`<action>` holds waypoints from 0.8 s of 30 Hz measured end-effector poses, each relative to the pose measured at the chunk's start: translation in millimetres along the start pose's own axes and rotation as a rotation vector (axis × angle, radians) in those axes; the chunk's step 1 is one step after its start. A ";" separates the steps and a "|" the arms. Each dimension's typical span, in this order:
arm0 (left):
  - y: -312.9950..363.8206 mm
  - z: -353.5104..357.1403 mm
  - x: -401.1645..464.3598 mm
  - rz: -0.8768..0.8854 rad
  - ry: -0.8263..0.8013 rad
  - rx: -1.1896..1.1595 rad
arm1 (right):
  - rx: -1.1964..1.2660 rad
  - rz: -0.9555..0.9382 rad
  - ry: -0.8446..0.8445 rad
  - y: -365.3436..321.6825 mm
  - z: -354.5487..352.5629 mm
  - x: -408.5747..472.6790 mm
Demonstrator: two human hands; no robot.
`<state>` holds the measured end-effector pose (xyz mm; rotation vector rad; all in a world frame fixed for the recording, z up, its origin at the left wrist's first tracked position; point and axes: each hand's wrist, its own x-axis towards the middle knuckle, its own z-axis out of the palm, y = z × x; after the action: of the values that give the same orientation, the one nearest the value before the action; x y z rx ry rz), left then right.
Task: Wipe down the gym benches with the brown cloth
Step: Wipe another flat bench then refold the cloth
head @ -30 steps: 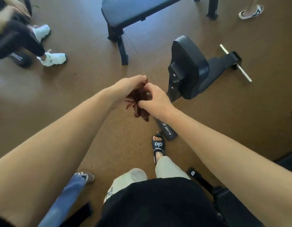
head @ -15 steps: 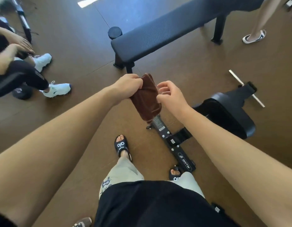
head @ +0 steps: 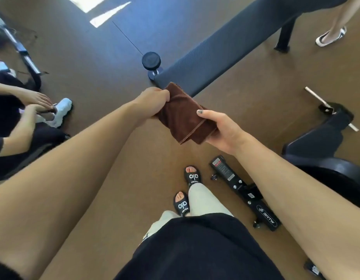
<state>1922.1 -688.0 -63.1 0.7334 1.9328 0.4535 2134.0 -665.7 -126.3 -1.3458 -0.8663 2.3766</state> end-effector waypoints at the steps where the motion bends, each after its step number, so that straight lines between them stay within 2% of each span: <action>1: 4.9 -9.0 13.6 -0.007 0.000 0.004 | 0.021 -0.007 0.021 -11.0 7.0 13.1; 11: 68.9 -101.0 173.9 -0.123 0.072 0.053 | 0.070 -0.038 0.164 -119.0 52.9 177.3; 17: 106.5 -155.8 238.9 -0.065 0.019 0.019 | -0.009 -0.072 0.273 -181.7 80.0 255.6; 24: 112.5 -235.0 358.9 0.058 -0.018 0.122 | 0.057 -0.081 0.449 -227.5 127.0 368.9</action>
<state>1624.8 -365.8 -130.5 0.8713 1.9386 0.3655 1819.4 -347.6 -187.5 -1.6903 -0.6991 1.9068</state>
